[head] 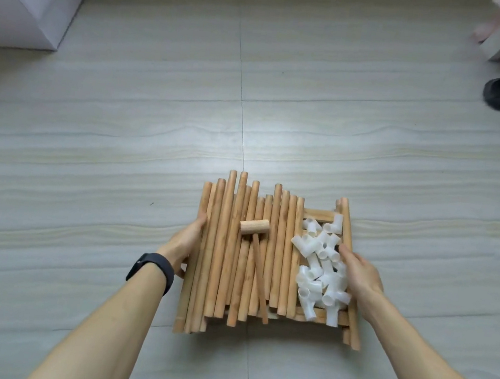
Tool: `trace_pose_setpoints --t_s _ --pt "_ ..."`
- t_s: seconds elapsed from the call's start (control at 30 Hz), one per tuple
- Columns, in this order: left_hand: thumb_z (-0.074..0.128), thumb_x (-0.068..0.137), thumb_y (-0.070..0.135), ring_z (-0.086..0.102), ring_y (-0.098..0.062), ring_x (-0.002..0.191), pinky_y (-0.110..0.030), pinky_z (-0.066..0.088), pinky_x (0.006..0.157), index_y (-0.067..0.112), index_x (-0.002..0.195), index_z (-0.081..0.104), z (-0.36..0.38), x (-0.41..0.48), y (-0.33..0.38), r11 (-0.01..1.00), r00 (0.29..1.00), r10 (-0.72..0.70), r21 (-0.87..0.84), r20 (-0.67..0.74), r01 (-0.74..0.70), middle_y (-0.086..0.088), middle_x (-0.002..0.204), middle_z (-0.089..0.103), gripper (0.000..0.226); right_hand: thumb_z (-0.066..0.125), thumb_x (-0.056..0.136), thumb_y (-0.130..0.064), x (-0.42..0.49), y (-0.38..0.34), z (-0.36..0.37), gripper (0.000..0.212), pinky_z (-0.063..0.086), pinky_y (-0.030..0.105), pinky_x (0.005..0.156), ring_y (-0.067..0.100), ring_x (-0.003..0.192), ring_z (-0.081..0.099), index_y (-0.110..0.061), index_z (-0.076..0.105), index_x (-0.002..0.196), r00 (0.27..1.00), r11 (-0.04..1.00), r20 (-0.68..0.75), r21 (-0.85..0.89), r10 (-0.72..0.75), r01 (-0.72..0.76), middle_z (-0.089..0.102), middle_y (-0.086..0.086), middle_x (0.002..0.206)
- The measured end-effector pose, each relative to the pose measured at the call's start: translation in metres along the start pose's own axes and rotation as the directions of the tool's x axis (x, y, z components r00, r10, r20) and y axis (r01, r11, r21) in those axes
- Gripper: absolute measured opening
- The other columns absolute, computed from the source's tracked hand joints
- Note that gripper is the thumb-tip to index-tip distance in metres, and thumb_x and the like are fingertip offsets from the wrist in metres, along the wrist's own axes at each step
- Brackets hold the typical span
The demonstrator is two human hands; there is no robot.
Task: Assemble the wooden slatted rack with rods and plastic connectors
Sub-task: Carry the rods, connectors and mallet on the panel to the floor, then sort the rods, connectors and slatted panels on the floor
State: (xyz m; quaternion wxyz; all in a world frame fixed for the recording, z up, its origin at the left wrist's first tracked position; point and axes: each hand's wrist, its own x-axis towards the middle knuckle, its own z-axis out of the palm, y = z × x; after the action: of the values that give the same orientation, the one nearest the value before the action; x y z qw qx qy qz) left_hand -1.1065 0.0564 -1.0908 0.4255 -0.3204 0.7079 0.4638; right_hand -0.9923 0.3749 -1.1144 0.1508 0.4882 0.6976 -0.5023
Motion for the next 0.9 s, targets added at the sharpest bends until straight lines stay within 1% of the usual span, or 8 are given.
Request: trace_pose_setpoints --t_s 0.17,0.23,0.3,0.43,0.57,0.63,0.8,0.9 --pt "0.039 0.097 0.069 0.042 -0.040 0.137 -0.063 0.034 0.112 0.024 0.154 0.034 -0.001 -0.007 -0.003 0.998 0.997 0.068 -0.002 0.024 -0.068 -0.014 0.154 0.042 0.074 0.057 0.095 -0.057 -0.002 -0.001 -0.001 0.061 0.044 0.039 0.097 0.025 0.120 0.054 -0.012 0.059 0.137 0.995 0.992 0.052 -0.094 -0.081 0.085 0.059 0.006 0.138" --pt "0.040 0.100 0.063 0.037 -0.037 0.142 -0.060 0.031 0.115 0.023 0.156 0.032 -0.005 -0.015 -0.005 0.991 0.991 0.132 0.022 0.025 -0.132 -0.010 0.159 0.036 0.069 0.058 0.095 -0.056 -0.011 -0.002 -0.009 0.066 0.042 0.041 0.103 0.025 0.124 0.052 -0.010 0.052 0.142 0.990 0.960 0.086 -0.248 -0.113 0.131 0.055 0.009 0.145" --pt "0.043 0.103 0.053 0.034 -0.034 0.146 -0.052 0.030 0.117 0.018 0.158 0.029 -0.013 -0.025 -0.001 0.955 0.970 0.244 0.169 0.023 -0.244 -0.007 0.162 0.032 0.066 0.056 0.095 -0.058 -0.021 -0.009 -0.021 0.076 0.039 0.041 0.108 0.029 0.137 0.046 -0.008 0.041 0.150 0.985 0.886 0.061 -0.430 -0.164 0.174 0.046 0.010 0.153" --pt "0.052 0.100 0.041 0.043 -0.028 0.140 -0.035 0.038 0.105 0.013 0.155 0.033 -0.029 -0.053 0.015 0.721 0.901 0.430 0.582 0.048 -0.376 -0.009 0.155 0.043 0.064 0.053 0.093 -0.060 -0.048 -0.026 -0.032 0.076 0.043 0.045 0.108 0.034 0.138 0.045 -0.010 0.042 0.149 0.953 0.705 0.033 -0.665 -0.303 0.247 0.048 0.012 0.151" --pt "0.051 0.099 0.037 0.049 -0.026 0.133 -0.030 0.039 0.095 0.014 0.154 0.035 -0.026 -0.084 0.019 0.553 0.832 0.546 0.703 0.100 -0.447 -0.011 0.149 0.049 0.062 0.045 0.097 -0.053 -0.080 -0.029 -0.013 0.063 0.045 0.046 0.104 0.033 0.134 0.043 -0.014 0.043 0.146 0.902 0.482 0.117 -0.813 -0.416 0.327 0.050 0.011 0.146" --pt "0.054 0.097 0.037 0.052 -0.026 0.130 -0.031 0.044 0.098 0.017 0.154 0.035 -0.016 -0.092 0.013 0.482 0.791 0.598 0.731 0.130 -0.484 -0.011 0.150 0.047 0.063 0.045 0.097 -0.052 -0.094 -0.028 0.004 0.059 0.047 0.044 0.102 0.029 0.131 0.045 -0.016 0.045 0.144 0.867 0.422 0.160 -0.822 -0.472 0.382 0.050 0.009 0.144" --pt "0.057 0.097 0.039 0.044 -0.029 0.136 -0.044 0.047 0.107 0.018 0.152 0.034 0.015 -0.090 -0.033 0.363 0.795 0.596 0.844 0.115 -0.395 -0.011 0.154 0.038 0.063 0.048 0.096 -0.058 -0.122 -0.016 0.060 0.056 0.051 0.043 0.099 0.023 0.124 0.053 -0.019 0.050 0.137 0.812 0.408 0.259 -0.760 -0.524 0.506 0.057 0.004 0.135" --pt "0.054 0.097 0.045 0.046 -0.032 0.131 -0.047 0.049 0.102 0.017 0.143 0.038 0.022 -0.076 -0.056 0.384 0.821 0.571 0.878 0.017 -0.286 -0.012 0.148 0.041 0.057 0.046 0.098 -0.060 -0.135 -0.009 0.092 0.057 0.053 0.041 0.092 0.025 0.116 0.059 -0.017 0.047 0.136 0.801 0.364 0.332 -0.758 -0.498 0.541 0.060 0.005 0.129"
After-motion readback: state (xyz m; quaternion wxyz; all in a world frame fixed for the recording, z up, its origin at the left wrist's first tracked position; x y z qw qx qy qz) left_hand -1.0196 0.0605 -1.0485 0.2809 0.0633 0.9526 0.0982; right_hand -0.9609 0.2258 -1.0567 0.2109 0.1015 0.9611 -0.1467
